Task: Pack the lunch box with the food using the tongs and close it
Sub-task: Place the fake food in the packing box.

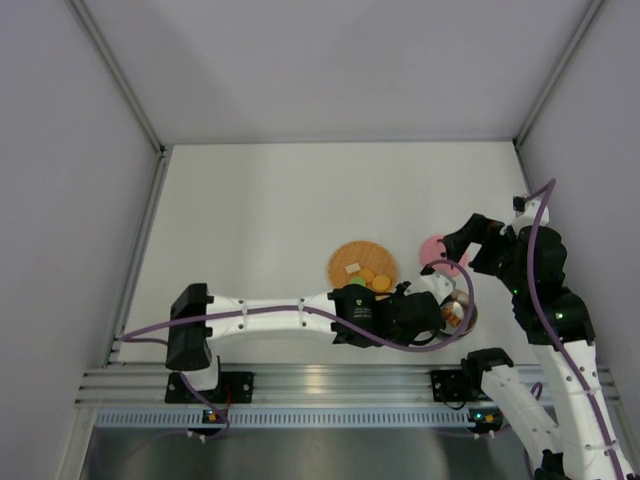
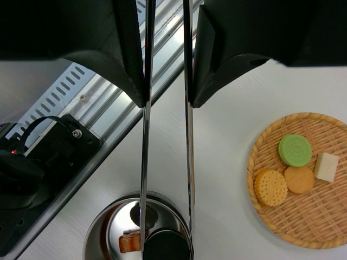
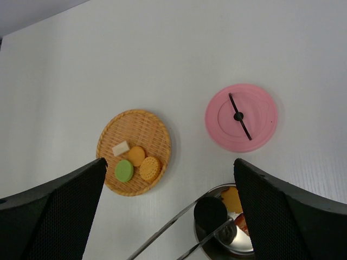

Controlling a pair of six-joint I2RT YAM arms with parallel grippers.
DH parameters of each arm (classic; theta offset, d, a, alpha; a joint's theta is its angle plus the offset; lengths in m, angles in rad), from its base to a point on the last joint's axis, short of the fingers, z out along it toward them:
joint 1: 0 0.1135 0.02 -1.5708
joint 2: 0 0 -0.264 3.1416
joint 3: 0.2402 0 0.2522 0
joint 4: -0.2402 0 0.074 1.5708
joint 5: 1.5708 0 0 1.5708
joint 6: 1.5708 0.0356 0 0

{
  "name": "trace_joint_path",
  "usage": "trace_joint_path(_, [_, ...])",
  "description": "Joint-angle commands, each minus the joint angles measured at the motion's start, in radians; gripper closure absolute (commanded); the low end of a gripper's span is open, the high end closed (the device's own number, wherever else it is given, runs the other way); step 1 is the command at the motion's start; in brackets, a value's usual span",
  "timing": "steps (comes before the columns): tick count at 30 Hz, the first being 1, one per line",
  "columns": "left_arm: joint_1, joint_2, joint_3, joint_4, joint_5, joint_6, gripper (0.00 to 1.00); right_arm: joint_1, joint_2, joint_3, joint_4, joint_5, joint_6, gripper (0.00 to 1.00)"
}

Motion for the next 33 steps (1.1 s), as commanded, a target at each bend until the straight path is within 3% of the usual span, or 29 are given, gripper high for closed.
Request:
trace_joint_path(1, [-0.009,-0.005,0.057,0.032,0.027,0.023,0.66,-0.017,-0.004,0.019,-0.021,0.012,-0.011,0.01])
trace_joint_path(15, [-0.017,0.005,0.054,0.038,0.052,0.040,0.50,-0.017,0.005,0.030,-0.020,0.012,-0.013,0.01])
trace_joint_path(22, [-0.017,-0.015,0.052,0.036,0.038,0.045,0.47,-0.017,0.002,0.025,-0.018,0.012,-0.014,0.01])
trace_joint_path(33, [-0.015,-0.183,-0.043,0.020,-0.140,-0.009,0.45,-0.017,-0.005,0.016,-0.021,0.012,-0.013,0.00])
